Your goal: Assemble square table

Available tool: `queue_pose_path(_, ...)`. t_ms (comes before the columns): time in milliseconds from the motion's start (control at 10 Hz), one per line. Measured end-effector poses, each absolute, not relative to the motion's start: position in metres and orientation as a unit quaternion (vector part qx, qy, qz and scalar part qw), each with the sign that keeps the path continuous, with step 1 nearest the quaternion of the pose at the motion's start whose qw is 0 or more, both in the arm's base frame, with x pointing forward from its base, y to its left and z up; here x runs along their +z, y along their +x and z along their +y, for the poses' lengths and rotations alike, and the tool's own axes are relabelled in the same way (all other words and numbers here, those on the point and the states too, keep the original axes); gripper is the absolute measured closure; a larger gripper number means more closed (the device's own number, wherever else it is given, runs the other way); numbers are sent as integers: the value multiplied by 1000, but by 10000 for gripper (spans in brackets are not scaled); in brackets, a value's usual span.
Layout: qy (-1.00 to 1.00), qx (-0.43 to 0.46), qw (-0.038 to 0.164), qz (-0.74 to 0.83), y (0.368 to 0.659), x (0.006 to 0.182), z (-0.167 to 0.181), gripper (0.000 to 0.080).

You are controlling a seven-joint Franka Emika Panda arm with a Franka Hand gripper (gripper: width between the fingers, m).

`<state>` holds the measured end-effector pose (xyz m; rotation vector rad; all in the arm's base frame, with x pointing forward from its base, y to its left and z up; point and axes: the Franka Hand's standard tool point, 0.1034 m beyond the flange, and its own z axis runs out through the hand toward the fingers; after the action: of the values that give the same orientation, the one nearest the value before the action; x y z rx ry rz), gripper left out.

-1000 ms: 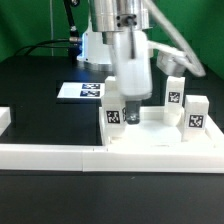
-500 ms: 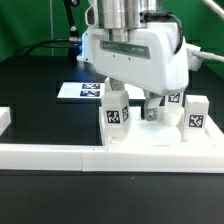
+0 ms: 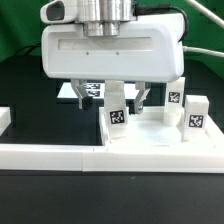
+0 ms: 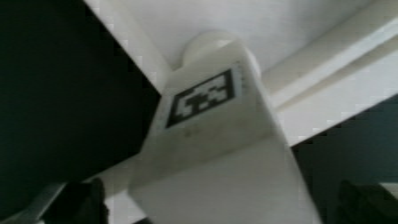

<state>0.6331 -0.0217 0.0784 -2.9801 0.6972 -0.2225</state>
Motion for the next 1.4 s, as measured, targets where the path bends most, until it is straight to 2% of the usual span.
queue_pose_path(400, -973, -71, 37, 216, 633, 79, -25, 150)
queue_pose_path(600, -964, -45, 64, 252, 631, 81, -32, 150)
queue_pose_path(800, -966, -32, 69, 247, 596, 53, -1, 150)
queue_pose_path(1400, -966, -32, 69, 247, 596, 53, -1, 150)
